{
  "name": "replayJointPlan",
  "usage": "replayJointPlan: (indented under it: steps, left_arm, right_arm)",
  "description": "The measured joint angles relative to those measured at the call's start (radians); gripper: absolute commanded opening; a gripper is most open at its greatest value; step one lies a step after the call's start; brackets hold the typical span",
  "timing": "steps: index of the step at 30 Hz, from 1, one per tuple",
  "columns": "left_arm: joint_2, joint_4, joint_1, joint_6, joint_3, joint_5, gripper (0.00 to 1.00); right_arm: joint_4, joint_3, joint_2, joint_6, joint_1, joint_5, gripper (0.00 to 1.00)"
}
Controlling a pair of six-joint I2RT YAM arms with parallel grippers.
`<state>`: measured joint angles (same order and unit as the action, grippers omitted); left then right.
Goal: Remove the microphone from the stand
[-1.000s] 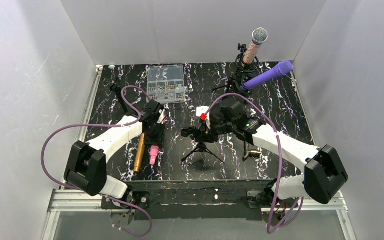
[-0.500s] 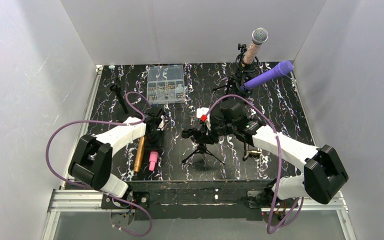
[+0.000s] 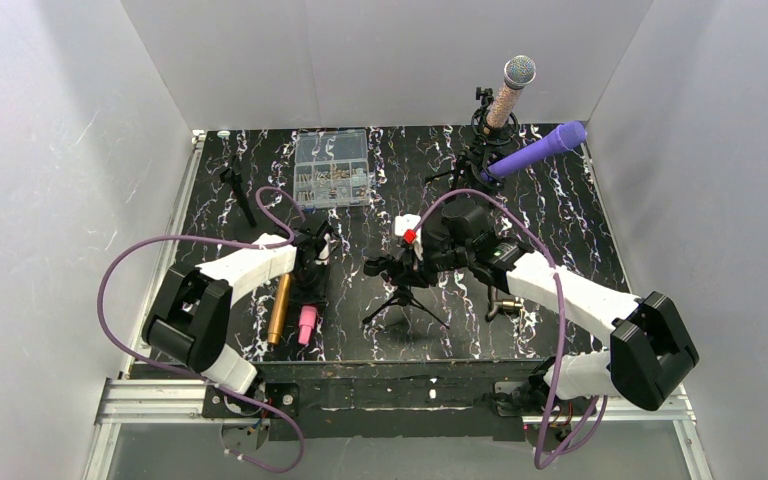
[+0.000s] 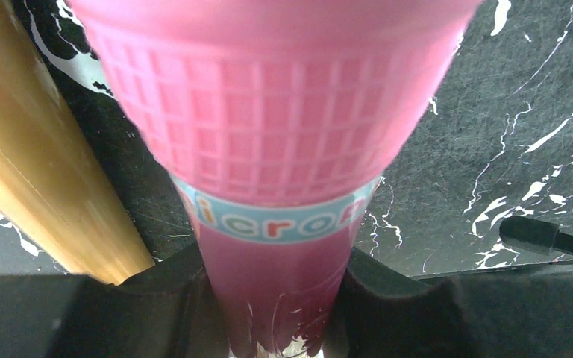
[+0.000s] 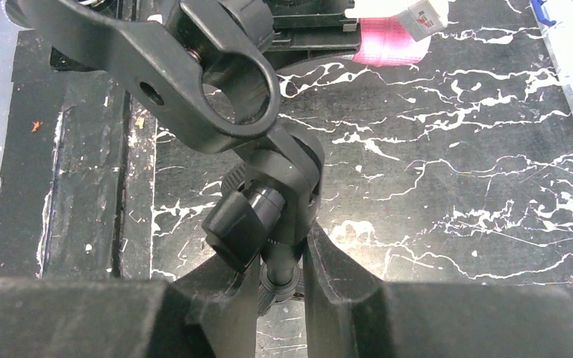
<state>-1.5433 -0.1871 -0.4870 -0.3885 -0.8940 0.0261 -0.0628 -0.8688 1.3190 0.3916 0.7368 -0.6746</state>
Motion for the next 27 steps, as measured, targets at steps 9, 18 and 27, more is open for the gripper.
replayJointPlan:
  steps: [9, 18, 27]
  left_arm:
    - [-0.001, 0.035, -0.006, 0.054, 0.000, 0.015, 0.00]
    - [0.010, 0.069, -0.006, 0.107, 0.000, 0.019, 0.00]
    - [0.010, 0.079, -0.006, 0.108, 0.009, 0.013, 0.13]
  right_arm:
    - [0.060, 0.004, -0.001, -0.057, -0.005, 0.033, 0.01]
    - [0.266, 0.124, 0.025, -0.122, -0.014, 0.112, 0.01]
    - [0.346, 0.133, 0.062, -0.131, -0.015, 0.112, 0.01]
